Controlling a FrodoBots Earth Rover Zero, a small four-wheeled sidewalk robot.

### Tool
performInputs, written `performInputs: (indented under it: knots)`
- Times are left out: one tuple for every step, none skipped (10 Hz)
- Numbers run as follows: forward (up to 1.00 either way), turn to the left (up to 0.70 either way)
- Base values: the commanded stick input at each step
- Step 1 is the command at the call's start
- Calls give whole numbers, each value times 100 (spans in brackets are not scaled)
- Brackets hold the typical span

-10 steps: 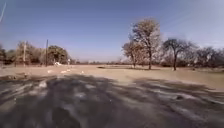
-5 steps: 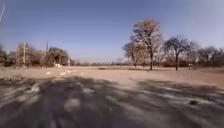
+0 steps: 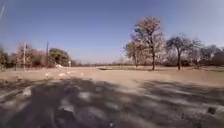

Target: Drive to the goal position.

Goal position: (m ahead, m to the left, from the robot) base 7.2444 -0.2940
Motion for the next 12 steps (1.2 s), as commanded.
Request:
performInputs:
  knots:
    - [70, 0]
    - [70, 0]
    - [70, 0]
    - [70, 0]
    - [70, 0]
    - [70, 0]
    - [70, 0]
    - [70, 0]
    - [70, 0]
    - [70, 0]
    - [70, 0]
    - [70, 0]
